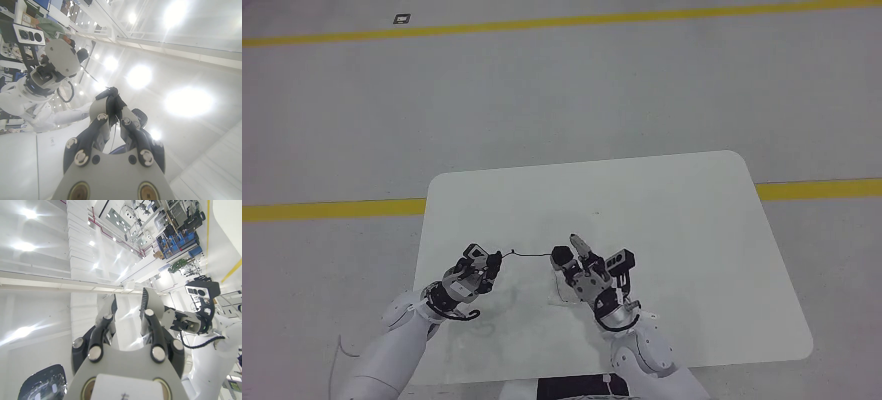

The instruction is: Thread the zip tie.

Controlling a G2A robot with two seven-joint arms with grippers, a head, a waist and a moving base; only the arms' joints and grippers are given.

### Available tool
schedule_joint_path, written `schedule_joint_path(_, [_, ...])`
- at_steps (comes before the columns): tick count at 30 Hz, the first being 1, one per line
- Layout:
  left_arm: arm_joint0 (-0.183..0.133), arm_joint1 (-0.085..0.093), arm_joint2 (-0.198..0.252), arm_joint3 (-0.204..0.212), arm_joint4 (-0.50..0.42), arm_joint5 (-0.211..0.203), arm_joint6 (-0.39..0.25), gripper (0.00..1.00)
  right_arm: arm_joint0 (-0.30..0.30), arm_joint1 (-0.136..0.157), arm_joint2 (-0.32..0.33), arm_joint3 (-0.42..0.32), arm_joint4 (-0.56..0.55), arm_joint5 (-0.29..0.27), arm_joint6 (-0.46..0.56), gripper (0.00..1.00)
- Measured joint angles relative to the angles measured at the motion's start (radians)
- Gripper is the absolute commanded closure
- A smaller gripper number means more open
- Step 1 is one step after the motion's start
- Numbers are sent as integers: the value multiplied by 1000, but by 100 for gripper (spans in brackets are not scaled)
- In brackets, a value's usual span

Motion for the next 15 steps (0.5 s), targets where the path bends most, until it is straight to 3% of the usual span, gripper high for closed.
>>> schedule_joint_path(10, [0, 0, 0, 0, 0, 0, 0, 100, -61, 23, 130, -97, -138, 0, -33, 0])
schedule_joint_path(15, [0, 0, 0, 0, 0, 0, 0, 100, -77, 40, 173, -162, -322, 0, -12, 0])
